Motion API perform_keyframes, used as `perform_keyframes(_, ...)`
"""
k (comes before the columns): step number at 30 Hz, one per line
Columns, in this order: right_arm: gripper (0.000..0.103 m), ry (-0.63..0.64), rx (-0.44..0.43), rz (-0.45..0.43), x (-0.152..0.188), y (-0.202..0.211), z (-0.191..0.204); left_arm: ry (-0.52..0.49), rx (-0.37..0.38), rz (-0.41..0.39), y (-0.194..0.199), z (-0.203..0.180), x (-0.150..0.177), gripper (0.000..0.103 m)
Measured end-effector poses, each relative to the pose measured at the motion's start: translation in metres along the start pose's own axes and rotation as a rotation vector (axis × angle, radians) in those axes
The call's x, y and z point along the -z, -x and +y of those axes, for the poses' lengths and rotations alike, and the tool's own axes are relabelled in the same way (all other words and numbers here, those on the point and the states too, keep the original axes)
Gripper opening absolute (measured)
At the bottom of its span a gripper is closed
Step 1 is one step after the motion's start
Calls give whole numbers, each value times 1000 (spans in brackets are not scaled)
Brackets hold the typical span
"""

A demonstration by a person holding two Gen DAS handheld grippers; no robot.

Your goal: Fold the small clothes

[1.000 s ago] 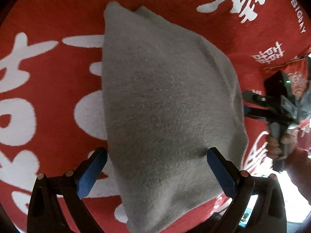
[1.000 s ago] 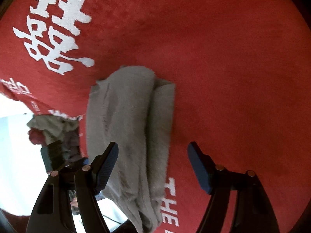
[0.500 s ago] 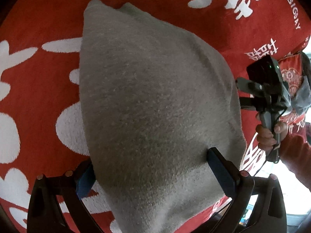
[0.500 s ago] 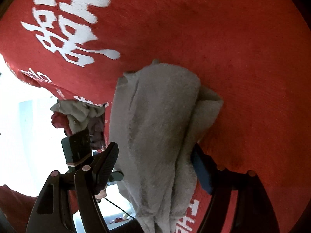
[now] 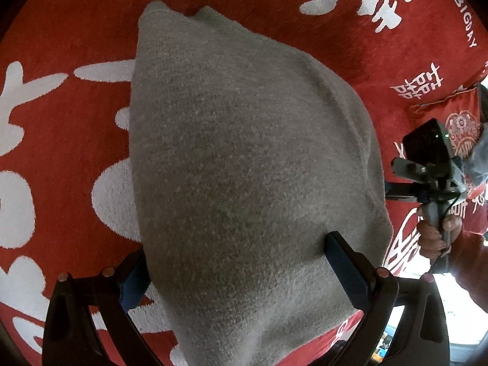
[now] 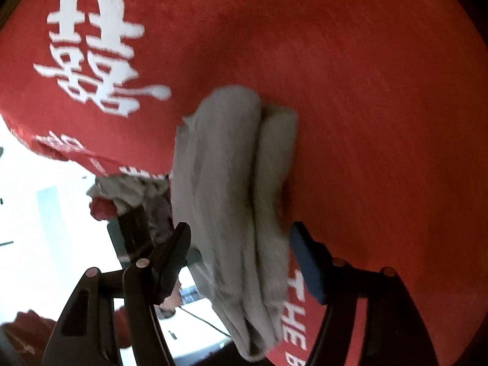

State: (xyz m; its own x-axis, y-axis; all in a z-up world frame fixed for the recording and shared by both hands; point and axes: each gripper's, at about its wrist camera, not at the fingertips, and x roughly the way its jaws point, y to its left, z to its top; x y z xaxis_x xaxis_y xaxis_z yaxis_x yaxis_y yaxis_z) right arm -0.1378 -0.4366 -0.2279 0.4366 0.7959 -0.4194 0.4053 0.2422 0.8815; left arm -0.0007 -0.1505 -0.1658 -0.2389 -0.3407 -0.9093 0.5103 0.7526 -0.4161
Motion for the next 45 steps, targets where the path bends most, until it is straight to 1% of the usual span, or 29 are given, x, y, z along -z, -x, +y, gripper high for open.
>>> perform_keyframes(2,72,8,-26,-11,-3,-5,-6,-5,5,-2,2,4,-1,102)
perform_keyframes(5,72,26,-113,-48,-13,-13,-10,-9,13,-4,1,5,-2,102)
perform_keyframes(6,72,37,-130,-54,-18,-17,-8,-11,15,-6,1,5,-3,102)
perform_keyframes(9,72,78,-136,-35,-30,-31,4,-8,5,-10,2,3,-4,102)
perform_keyframes(10,67,74,-119,-22,-32,-35,6,-6,-7,-17,3,2,-4,96)
perform_keyframes(11,59,50,-86,-6,-33,-38,7,-2,-26,-27,4,-1,-4,93)
perform_keyframes(12,37,29,-73,6,-31,-37,3,-3,-36,-39,6,-3,-2,85)
perform_keyframes(13,36,10,-64,-5,-29,-36,2,-2,-35,-50,10,-4,-1,75)
perform_keyframes(14,35,16,-60,-15,-27,-36,6,4,-28,-62,14,-3,1,69)
perform_keyframes(15,34,25,-64,-27,-24,-35,13,18,-8,-77,22,-2,3,58)
perform_keyframes(16,34,30,-72,-36,-21,-37,20,24,3,-84,27,0,4,52)
perform_keyframes(18,33,48,-88,-43,-15,-36,35,36,32,-100,39,1,8,52)
perform_keyframes(23,34,85,-120,-35,3,-35,68,2,41,-116,60,-6,28,51)
perform_keyframes(27,34,82,-136,-38,22,-35,85,8,61,-135,86,-4,50,51)
perform_keyframes(32,34,59,-153,-20,56,-48,100,3,28,-149,115,6,81,52)
perform_keyframes(35,34,48,-143,-2,73,-68,102,2,-4,-142,119,16,101,52)
perform_keyframes(36,34,46,-135,3,77,-81,108,8,-15,-135,117,21,106,52)
perform_keyframes(38,34,41,-113,18,82,-96,101,26,-37,-118,109,34,115,52)
perform_keyframes(40,34,55,-60,33,83,-111,97,43,-78,-106,97,45,121,52)
perform_keyframes(41,35,55,-14,41,82,-118,91,50,-100,-99,92,47,121,52)
perform_keyframes(42,38,47,42,43,80,-122,86,65,-137,-91,86,53,124,58)
perform_keyframes(43,41,41,101,31,79,-125,83,74,-142,-98,85,55,125,61)
perform_keyframes(44,43,40,155,9,77,-124,81,89,-135,-111,87,57,127,61)
perform_keyframes(45,49,37,175,-6,77,-122,81,98,-138,-122,90,58,129,65)
